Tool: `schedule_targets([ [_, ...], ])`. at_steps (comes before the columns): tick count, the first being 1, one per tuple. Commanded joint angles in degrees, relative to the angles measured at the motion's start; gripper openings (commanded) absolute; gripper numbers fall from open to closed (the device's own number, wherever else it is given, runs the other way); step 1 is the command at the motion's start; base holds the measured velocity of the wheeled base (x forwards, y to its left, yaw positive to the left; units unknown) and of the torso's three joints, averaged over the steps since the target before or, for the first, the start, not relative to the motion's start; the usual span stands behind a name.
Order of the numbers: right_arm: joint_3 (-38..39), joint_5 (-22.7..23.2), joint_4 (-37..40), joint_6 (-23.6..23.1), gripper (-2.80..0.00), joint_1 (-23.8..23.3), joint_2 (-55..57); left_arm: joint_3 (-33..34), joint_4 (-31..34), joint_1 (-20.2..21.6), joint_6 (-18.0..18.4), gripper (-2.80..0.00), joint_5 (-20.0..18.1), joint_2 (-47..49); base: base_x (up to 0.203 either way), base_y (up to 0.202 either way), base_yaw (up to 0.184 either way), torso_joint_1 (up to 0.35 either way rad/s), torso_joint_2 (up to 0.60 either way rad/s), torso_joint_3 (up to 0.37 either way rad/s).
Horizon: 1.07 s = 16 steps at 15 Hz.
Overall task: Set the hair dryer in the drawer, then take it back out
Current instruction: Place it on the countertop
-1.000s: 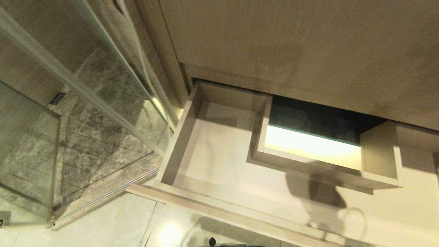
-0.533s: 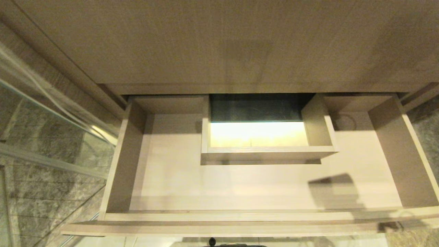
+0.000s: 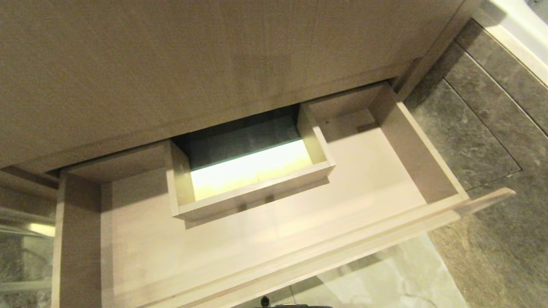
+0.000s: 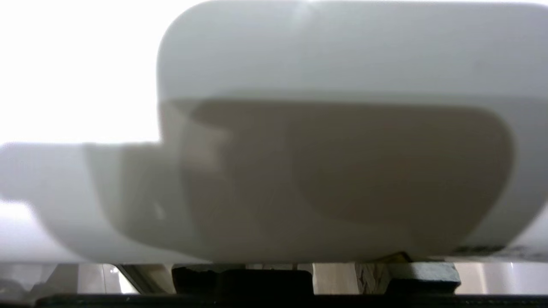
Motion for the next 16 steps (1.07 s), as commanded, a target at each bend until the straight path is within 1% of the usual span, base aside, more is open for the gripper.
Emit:
schedule_targets([
  [1,-0.1,-0.1,1.7,-0.1,-2.8,0.0,0.1,0.0,0.0,0.0,0.0,-2.8,0.0,0.0,-0.002,0.011,-0.177,-0.002,0.01,0.006],
  [3,0.2,-1.7,1.7,-0.2,-2.8,0.0,-0.2,0.0,0.0,0.0,0.0,-2.8,0.0,0.0,-0.003,0.01,-0.175,0.005,0.0,0.003],
  [9,0.8,-1.7,1.3,-0.1,-2.8,0.3,-0.9,0.1,0.0,0.0,0.0,-2.8,0.0,0.0,0.0,0.007,-0.17,0.004,0.0,0.003],
  [11,1.2,-2.0,1.1,0.0,-2.8,0.4,-0.8,0.0,0.0,0.0,0.0,-2.8,0.0,0.0,0.0,0.005,-0.123,0.006,0.0,0.002],
  [14,1.8,-2.0,0.7,-0.2,-2.8,0.6,-0.7,0.0,0.0,0.0,0.0,-2.8,0.0,0.0,0.0,0.003,-0.017,0.001,0.0,0.001],
  [16,1.9,-2.0,0.8,-0.5,-2.8,0.7,-0.6,0.1,0.0,0.0,0.0,-2.8,0.0,0.0,0.006,-0.005,0.102,0.004,0.0,0.002],
])
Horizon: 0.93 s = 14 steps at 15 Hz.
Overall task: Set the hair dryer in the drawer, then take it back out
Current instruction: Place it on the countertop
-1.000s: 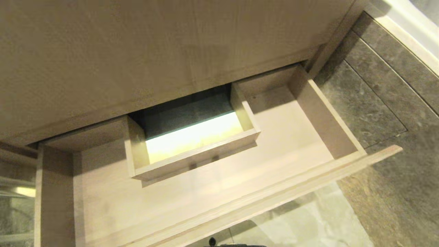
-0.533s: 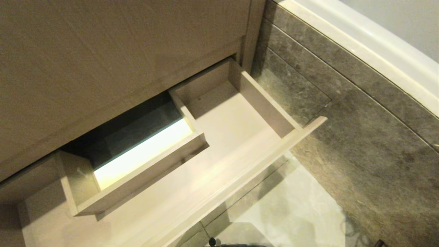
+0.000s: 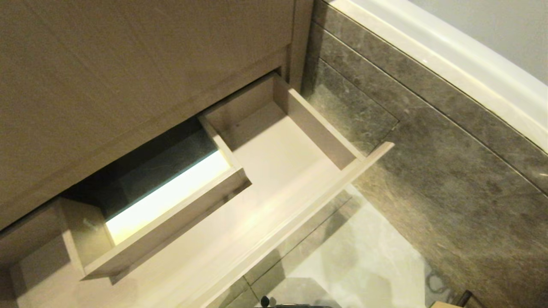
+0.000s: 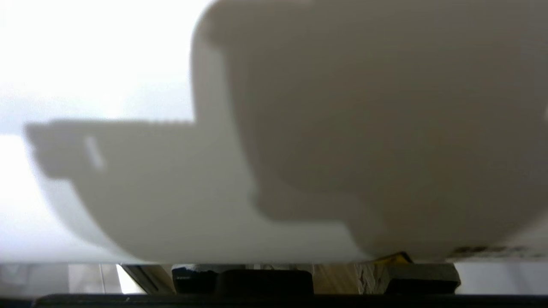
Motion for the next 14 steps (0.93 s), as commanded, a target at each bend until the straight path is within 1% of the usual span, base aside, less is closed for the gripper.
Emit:
schedule_targets([
  [1,0.1,0.1,0.3,-0.2,-2.8,0.1,0.2,0.1,0.0,0.1,0.0,-2.8,0.0,0.0,0.002,-0.003,0.176,0.001,0.0,0.003],
  [3,0.5,0.2,0.1,-0.2,-2.8,0.1,0.0,0.1,0.0,0.1,0.0,-2.8,0.0,0.0,0.0,-0.007,0.156,0.001,0.0,0.002],
  [5,1.0,0.1,-0.1,-0.2,-2.8,0.1,-0.1,0.0,0.0,0.0,0.0,-2.8,0.0,0.0,0.001,-0.002,0.097,0.004,0.0,0.003],
  [14,1.5,0.1,0.0,0.3,-2.8,0.0,-0.7,0.0,0.0,0.1,0.0,-2.8,0.0,0.0,0.0,0.0,0.0,0.0,0.0,0.0],
])
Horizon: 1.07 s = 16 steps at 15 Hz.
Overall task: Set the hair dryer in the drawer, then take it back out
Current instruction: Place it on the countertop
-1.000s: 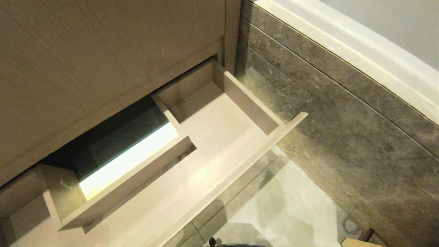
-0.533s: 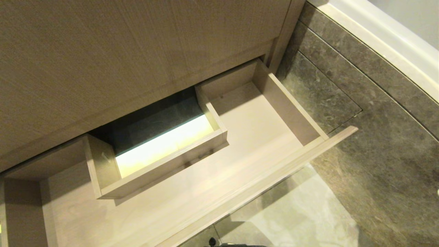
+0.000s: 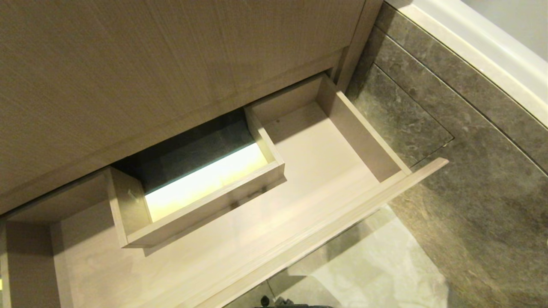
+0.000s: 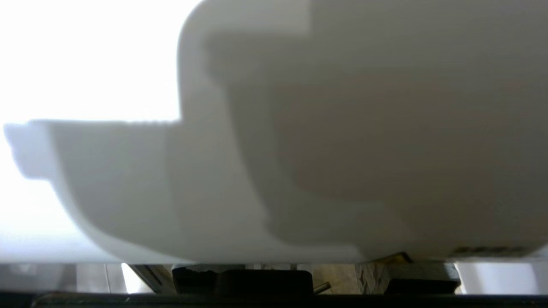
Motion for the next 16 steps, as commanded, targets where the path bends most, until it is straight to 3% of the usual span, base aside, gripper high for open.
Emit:
schedule_targets([
  [1,0.1,0.2,0.2,0.0,-2.8,0.0,-0.3,0.0,0.0,0.0,0.0,-2.8,0.0,0.0,0.0,0.0,0.0,0.0,0.0,0.0],
  [10,0.1,0.3,0.3,-0.2,-2.8,0.0,-0.3,0.1,0.0,0.0,0.0,-2.8,0.0,0.0,0.001,-0.006,0.126,0.003,0.0,0.003],
  [16,0.2,0.4,0.7,-0.5,-2.8,0.0,-0.4,0.1,0.0,0.0,-0.1,-2.8,0.0,0.0,0.0,0.0,0.0,0.0,0.0,0.0],
])
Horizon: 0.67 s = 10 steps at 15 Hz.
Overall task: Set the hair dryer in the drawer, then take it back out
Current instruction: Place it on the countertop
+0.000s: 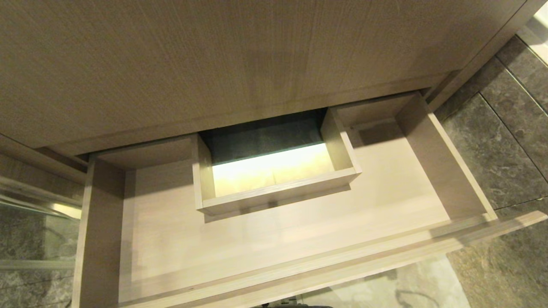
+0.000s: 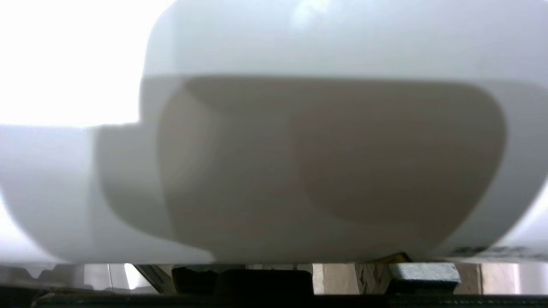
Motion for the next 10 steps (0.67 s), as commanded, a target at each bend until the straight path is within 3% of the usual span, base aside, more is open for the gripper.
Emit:
schedule_targets([
  [1,0.0,0.0,-0.1,0.0,-2.8,0.0,0.1,-0.1,0.0,0.0,0.0,-2.8,0.0,0.0,0.0,0.0,0.0,0.0,0.0,0.0],
  [5,0.1,0.0,-0.3,0.2,-2.8,-0.1,0.0,0.0,0.0,0.0,0.0,-2.8,0.0,0.0,0.002,0.0,0.023,0.001,0.0,0.001],
  [10,0.2,0.0,0.3,-0.1,-2.8,-0.1,-0.1,0.0,0.0,0.0,0.0,-2.8,0.0,0.0,0.0,-0.008,0.193,0.004,0.0,0.002],
])
